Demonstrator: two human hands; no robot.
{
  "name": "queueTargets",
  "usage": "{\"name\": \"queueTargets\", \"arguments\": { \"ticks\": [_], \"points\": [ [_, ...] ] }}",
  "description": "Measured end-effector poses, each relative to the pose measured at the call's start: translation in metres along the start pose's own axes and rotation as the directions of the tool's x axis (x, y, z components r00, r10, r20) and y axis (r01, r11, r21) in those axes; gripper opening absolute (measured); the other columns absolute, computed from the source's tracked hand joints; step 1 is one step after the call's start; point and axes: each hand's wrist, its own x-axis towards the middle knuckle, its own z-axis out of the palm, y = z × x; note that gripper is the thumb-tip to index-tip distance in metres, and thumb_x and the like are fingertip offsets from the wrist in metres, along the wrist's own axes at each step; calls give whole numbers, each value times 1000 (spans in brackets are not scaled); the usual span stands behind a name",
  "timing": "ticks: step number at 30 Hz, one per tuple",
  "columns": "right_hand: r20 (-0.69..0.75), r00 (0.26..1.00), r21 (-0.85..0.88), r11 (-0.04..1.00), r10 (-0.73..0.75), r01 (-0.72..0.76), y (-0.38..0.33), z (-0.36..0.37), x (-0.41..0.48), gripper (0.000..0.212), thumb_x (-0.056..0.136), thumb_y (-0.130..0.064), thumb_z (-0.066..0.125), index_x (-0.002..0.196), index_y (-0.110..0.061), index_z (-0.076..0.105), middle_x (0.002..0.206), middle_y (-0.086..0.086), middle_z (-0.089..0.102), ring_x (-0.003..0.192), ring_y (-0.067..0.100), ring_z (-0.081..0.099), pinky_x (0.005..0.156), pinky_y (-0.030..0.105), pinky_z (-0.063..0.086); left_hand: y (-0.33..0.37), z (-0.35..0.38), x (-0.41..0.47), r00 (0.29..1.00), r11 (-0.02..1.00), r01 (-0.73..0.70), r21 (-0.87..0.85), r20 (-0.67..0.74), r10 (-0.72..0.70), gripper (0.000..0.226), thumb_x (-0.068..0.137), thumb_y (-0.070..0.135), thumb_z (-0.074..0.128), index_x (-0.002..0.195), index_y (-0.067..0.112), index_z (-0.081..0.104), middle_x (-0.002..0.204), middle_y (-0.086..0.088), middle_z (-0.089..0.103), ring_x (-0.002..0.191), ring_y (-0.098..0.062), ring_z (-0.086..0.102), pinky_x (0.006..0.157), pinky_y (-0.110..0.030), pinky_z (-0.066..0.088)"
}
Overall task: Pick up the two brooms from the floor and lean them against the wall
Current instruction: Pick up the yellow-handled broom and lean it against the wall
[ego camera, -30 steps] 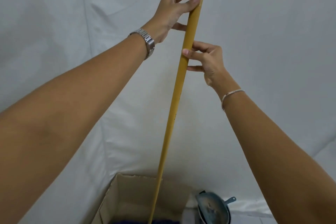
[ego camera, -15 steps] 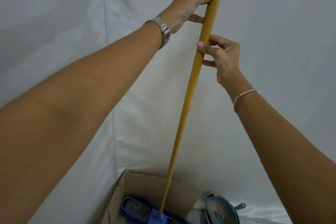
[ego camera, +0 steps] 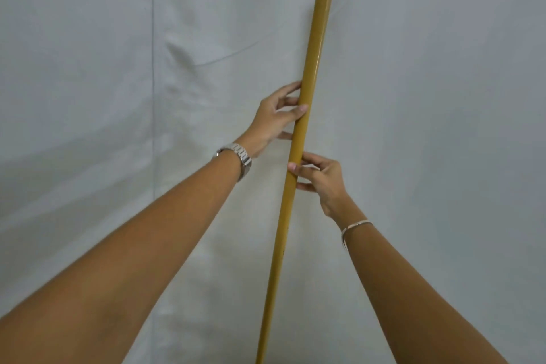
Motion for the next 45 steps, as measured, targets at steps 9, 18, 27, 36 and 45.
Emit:
{"name": "queueTargets", "arguments": {
  "ticks": [9, 18, 27, 36, 45],
  "points": [
    [31, 999, 18, 1000, 22, -22, 18, 5, 41, 21, 72, -11, 76, 91, -18, 71, 87, 3, 66, 69, 7, 69, 59, 22, 57, -28, -16, 33, 999, 1000, 25, -18, -46, -26, 44, 87, 15, 63, 128, 24, 51, 109, -1, 62, 96, -14, 63, 66, -35, 61],
    [-18, 997, 60, 995, 77, -76, 32, 15, 64, 30, 70, -14, 79, 99, -15, 69, 84, -1, 66, 69, 3, 69, 69, 26, 60, -46, -27, 53, 987, 986, 117, -120, -94, -128, 35, 85, 15, 66, 118, 16, 58, 106, -3, 65, 97, -15, 64, 67, -35, 61],
    [-85, 995, -33, 997, 61, -64, 33, 20, 64, 49, 71, -25, 78, 115, -10, 63, 93, 5, 68, 87, 15, 68, 77, 32, 57, -38, -26, 56, 986, 994, 113, -10, -120, -114, 33, 86, 12, 64, 117, 17, 56, 105, -3, 67, 100, -19, 64, 70, -33, 59],
    [-347, 893, -627, 779, -286, 6, 33, -8, 32, 58, 89, -59, 37, 140, -32, 29, 149, -6, 34, 135, 15, 31, 106, 43, 32, -47, -12, 11, 853, 435, -215, 875, -49, 520, 47, 98, 25, 39, 143, 16, 29, 150, -6, 35, 137, -20, 33, 113, -40, 25],
    [-313, 714, -932, 347, -627, -104, -9, -80, -44, 53, 98, -39, 25, 146, -18, 16, 156, 6, 19, 142, 22, 18, 113, 40, 19, -51, 85, -60, 861, 193, -296, 936, 173, 478, 55, 99, 34, 28, 147, 10, 14, 156, -15, 12, 144, -20, 5, 116, -37, 0]
  ]
}}
